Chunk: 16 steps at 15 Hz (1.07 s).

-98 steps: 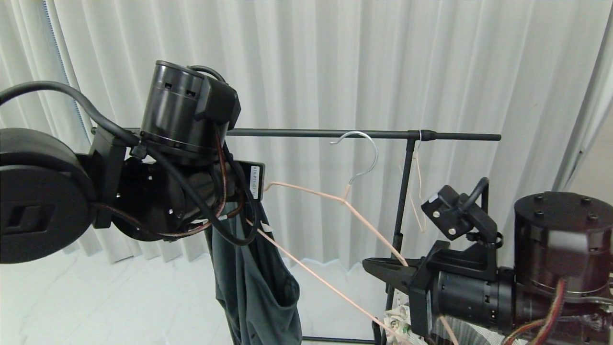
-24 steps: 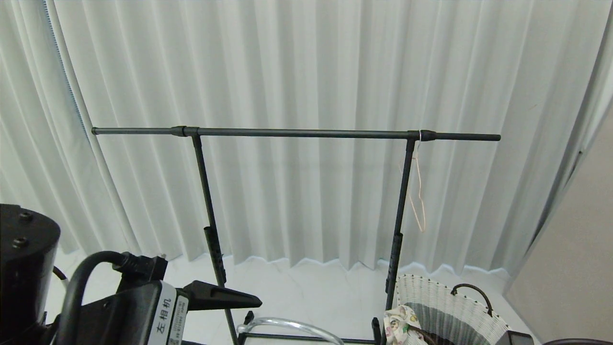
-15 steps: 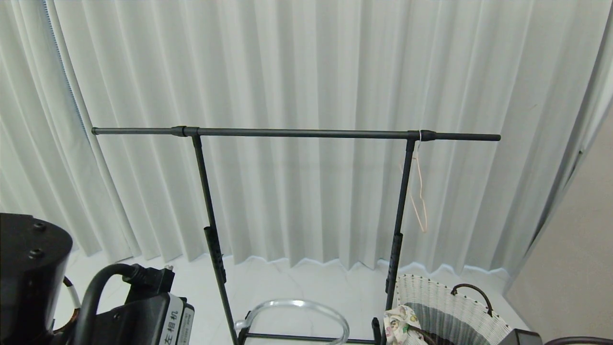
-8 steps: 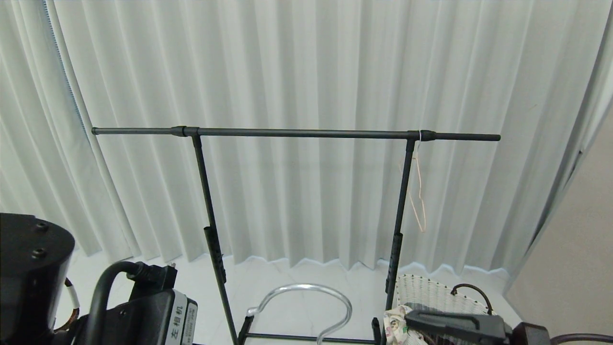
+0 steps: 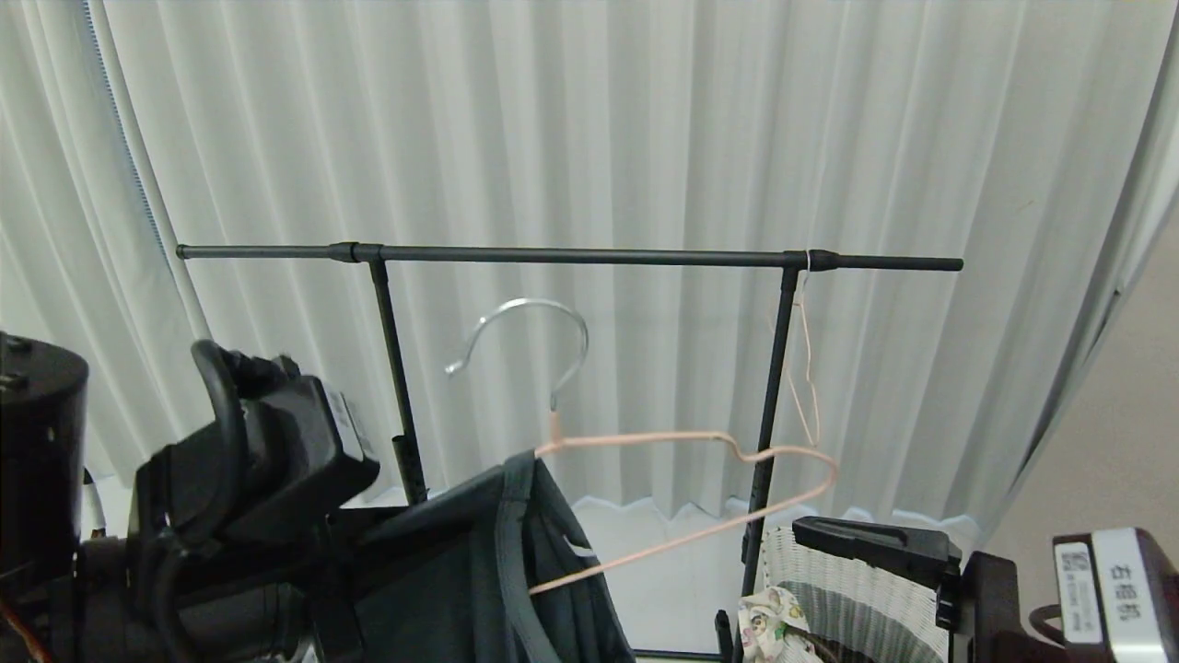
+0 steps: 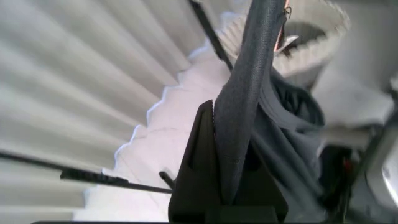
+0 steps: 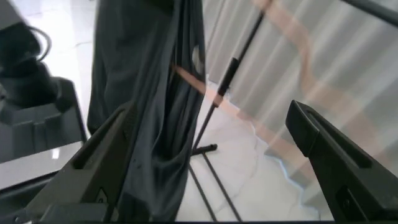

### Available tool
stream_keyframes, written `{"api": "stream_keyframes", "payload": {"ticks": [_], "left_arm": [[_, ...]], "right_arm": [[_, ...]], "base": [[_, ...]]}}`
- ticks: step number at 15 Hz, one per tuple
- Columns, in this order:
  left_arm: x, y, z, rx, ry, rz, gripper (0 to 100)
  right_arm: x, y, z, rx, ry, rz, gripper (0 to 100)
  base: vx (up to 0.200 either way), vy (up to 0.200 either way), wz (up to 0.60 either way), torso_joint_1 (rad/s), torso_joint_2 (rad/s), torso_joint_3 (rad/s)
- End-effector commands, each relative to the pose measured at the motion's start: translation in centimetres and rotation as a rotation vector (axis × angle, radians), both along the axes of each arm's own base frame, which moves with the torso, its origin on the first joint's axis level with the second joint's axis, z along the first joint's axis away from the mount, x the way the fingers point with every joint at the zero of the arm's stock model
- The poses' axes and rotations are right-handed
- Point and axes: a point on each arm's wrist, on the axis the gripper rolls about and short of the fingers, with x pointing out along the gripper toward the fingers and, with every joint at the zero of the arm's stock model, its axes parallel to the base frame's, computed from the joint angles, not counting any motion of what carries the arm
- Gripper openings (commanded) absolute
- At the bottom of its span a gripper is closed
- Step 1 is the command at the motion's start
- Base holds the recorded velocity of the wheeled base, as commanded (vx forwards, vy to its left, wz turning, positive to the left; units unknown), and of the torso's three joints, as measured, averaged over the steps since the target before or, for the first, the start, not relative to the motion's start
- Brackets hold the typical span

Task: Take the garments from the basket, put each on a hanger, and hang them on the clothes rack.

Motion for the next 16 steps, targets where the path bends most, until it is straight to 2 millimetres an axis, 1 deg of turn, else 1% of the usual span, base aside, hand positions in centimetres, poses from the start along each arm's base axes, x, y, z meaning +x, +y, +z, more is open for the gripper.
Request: {"api": "stream_keyframes", "payload": {"ticks": [1,2,3,4,5,7,10,12,14,15,16], "left_arm": [[1.2,-0.5,2.1,-0.069,-0.023,0.111,0],[1.7,-0.9,3.0,-0.092,-0.031,0.148,0],[2.3,-1.4,4.2,-0.133,-0.041,0.167,0],[2.6,-1.7,4.9,-0.155,-0.05,0.169,0],[3.0,-2.0,5.8,-0.175,-0.068,0.169,0],[3.0,-2.2,6.3,-0.187,-0.081,0.16,0],[2.7,-2.4,6.5,-0.191,-0.085,0.142,0],[2.6,-2.5,6.5,-0.192,-0.085,0.133,0],[2.5,-2.6,6.5,-0.193,-0.086,0.128,0],[2.5,-2.6,6.5,-0.193,-0.086,0.125,0],[2.4,-2.5,6.5,-0.193,-0.086,0.127,0]], "right_arm": [[1.3,0.8,-0.4,-0.01,0.05,-0.052,100],[1.9,1.3,-0.6,-0.013,0.073,-0.069,100],[2.6,2.0,-1.3,-0.034,0.101,-0.087,100],[3.1,2.6,-1.8,-0.052,0.12,-0.1,100],[4.2,3.9,-2.3,-0.071,0.137,-0.122,100],[6.0,6.2,-2.2,-0.111,0.159,-0.184,100],[7.8,9.1,-1.3,-0.107,0.234,-0.289,100],[8.4,9.8,-1.8,-0.117,0.25,-0.334,100],[8.2,9.9,-2.3,-0.137,0.252,-0.35,100],[8.1,9.8,-3.0,-0.166,0.256,-0.367,100],[8.2,9.5,-3.4,-0.191,0.252,-0.41,100]], "base": [[0.0,0.0,0.0,0.0,0.0,0.0],[0.0,0.0,0.0,0.0,0.0,0.0],[0.0,0.0,0.0,0.0,0.0,0.0],[0.0,0.0,0.0,0.0,0.0,0.0],[0.0,0.0,0.0,0.0,0.0,0.0],[0.0,0.0,0.0,0.0,0.0,0.0],[0.0,0.0,0.0,0.0,0.0,0.0],[0.0,0.0,0.0,0.0,0.0,0.0],[0.0,0.0,0.0,0.0,0.0,0.0],[0.0,0.0,0.0,0.0,0.0,0.0],[0.0,0.0,0.0,0.0,0.0,0.0]]}}
